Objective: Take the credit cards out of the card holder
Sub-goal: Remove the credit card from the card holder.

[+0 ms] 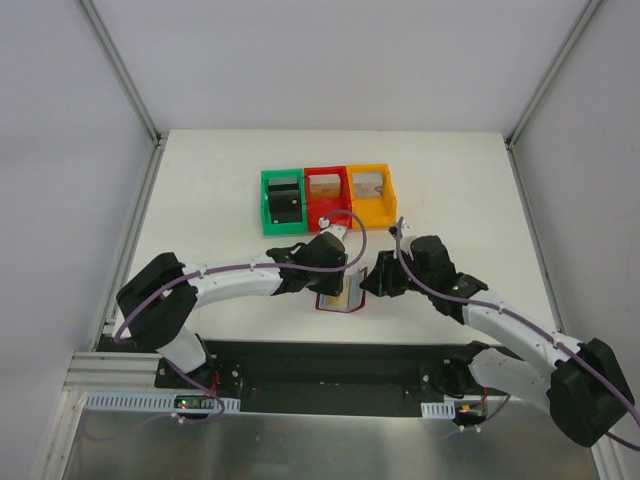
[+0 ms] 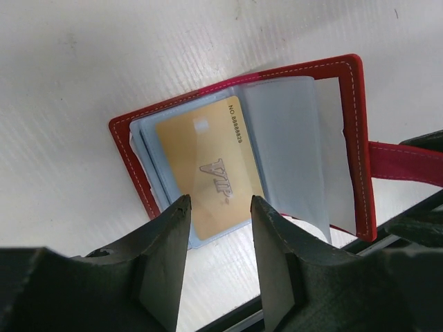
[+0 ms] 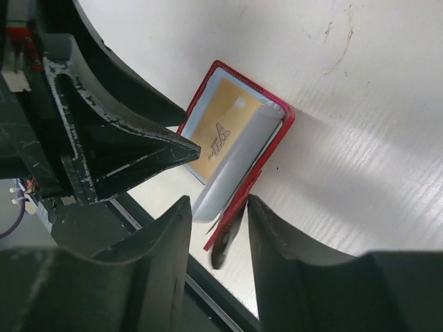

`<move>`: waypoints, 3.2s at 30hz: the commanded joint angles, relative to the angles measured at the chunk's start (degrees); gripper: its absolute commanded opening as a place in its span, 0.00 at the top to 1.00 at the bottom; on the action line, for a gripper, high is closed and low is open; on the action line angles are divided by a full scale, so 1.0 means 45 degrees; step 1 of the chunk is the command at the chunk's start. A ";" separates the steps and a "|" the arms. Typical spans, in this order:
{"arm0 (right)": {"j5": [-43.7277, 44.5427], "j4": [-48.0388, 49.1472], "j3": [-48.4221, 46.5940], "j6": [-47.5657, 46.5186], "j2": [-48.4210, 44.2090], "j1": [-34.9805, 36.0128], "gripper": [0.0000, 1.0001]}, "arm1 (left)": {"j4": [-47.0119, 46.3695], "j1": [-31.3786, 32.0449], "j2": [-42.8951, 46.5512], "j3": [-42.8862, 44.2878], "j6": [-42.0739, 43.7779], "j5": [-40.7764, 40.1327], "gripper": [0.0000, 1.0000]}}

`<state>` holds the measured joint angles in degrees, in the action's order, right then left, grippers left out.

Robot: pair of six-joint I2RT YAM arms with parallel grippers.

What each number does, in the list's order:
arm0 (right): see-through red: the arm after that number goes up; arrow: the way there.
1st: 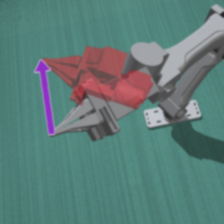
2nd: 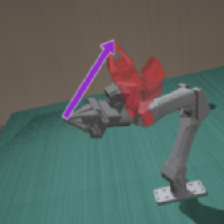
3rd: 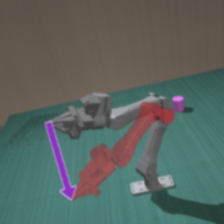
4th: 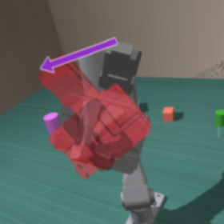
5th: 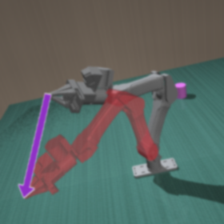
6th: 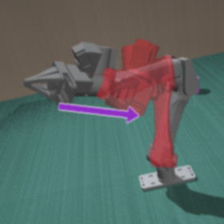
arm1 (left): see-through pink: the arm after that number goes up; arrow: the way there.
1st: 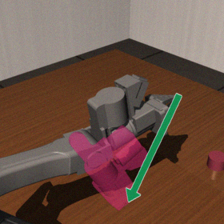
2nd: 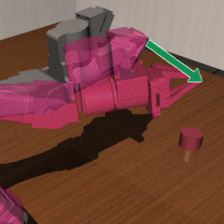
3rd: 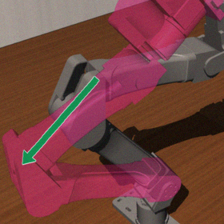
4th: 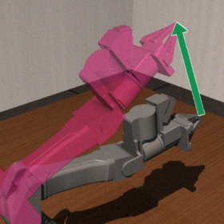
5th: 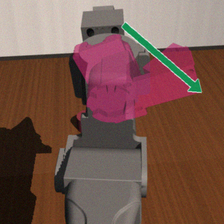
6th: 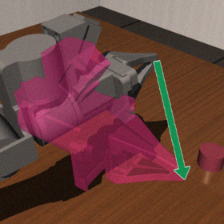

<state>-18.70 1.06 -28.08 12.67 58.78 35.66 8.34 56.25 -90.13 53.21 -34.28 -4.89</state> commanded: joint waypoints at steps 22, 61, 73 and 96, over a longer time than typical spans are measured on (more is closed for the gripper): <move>0.1109 -0.1624 -0.2219 -0.0101 -0.0330 0.2114 0.54 | -0.0642 -0.0546 0.1355 -0.1510 -0.0779 -0.0457 0.59; 0.0542 0.3475 0.1493 0.1286 0.2876 0.0220 0.69 | -0.4978 -0.2031 0.0458 -0.3231 -0.1815 0.3664 0.78; -0.0239 0.4158 0.0907 0.2184 0.2190 0.0259 0.63 | -0.4959 -0.2031 0.0185 -0.3250 -0.1873 0.3488 0.82; -0.0747 0.6248 0.0770 0.2771 0.4788 0.0279 0.66 | -0.4646 -0.2031 -0.0265 -0.3348 -0.1971 0.3196 0.90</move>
<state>-20.78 25.45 -22.39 24.62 78.98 36.95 -14.44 47.18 -90.52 39.03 -43.05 10.44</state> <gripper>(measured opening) 0.348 0.107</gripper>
